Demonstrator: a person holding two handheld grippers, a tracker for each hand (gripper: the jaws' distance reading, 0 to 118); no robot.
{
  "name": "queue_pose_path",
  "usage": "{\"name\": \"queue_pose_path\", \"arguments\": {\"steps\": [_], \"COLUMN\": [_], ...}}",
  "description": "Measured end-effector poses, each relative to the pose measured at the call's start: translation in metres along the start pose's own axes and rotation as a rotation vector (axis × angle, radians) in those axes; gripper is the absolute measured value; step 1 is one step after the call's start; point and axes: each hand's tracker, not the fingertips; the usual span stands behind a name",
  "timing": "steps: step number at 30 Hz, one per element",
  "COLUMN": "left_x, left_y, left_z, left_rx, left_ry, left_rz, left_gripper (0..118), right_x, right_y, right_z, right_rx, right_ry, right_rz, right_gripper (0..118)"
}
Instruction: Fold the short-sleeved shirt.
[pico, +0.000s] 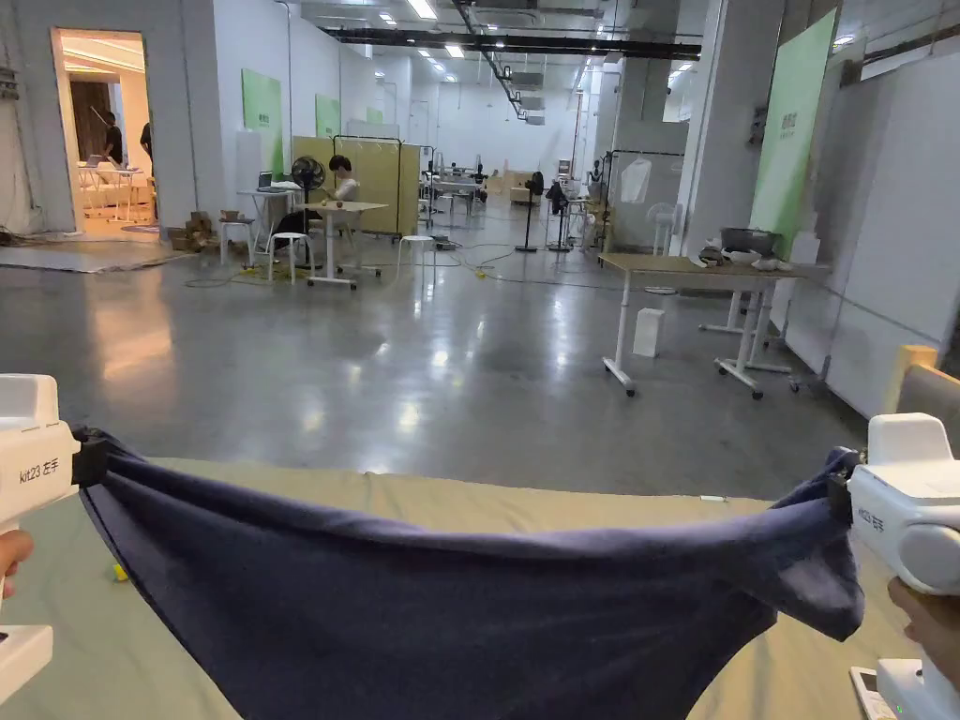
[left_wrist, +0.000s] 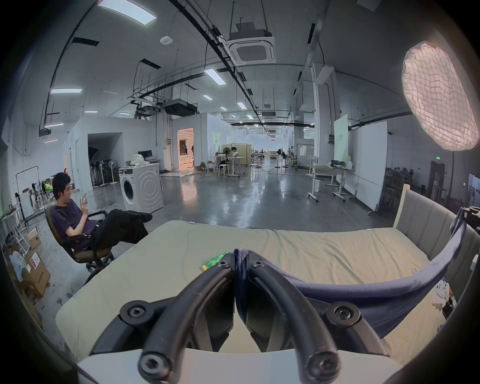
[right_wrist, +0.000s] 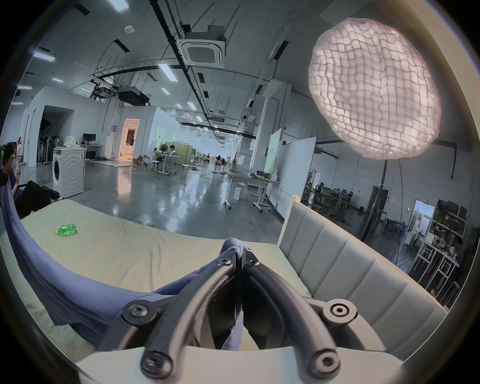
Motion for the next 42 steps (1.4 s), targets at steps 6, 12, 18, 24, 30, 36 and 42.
{"name": "queue_pose_path", "arguments": {"steps": [6, 12, 18, 24, 30, 36, 42], "left_x": [-0.006, -0.001, 0.004, 0.003, -0.009, -0.026, -0.033], "left_y": [0.035, 0.064, 0.035, -0.033, -0.114, -0.195, -0.269], "left_z": [-0.042, -0.045, -0.063, -0.049, -0.001, 0.048, 0.089], "left_rx": [0.016, 0.034, 0.013, -0.053, -0.116, -0.237, -0.409], "left_ry": [0.017, 0.032, 0.02, -0.02, -0.053, -0.052, -0.061], "left_rz": [-0.004, -0.017, -0.044, -0.011, 0.002, 0.058, 0.103], "left_gripper": [7, 7, 7, 7, 7, 7, 7], "right_x": [-0.01, -0.005, -0.004, -0.006, -0.01, -0.013, -0.032], "right_y": [0.033, 0.053, 0.032, -0.022, -0.088, -0.151, -0.21], "right_z": [-0.031, -0.061, -0.062, -0.037, 0.021, 0.087, 0.135], "right_rx": [0.023, 0.047, 0.025, -0.03, -0.102, -0.199, -0.349], "right_ry": [-0.008, -0.018, -0.025, -0.008, 0.017, 0.054, 0.095], "right_rz": [0.018, 0.025, 0.03, 0.025, 0.096, 0.115, 0.137], "right_gripper": [3, 3, 3, 3, 3, 3, 3]}}
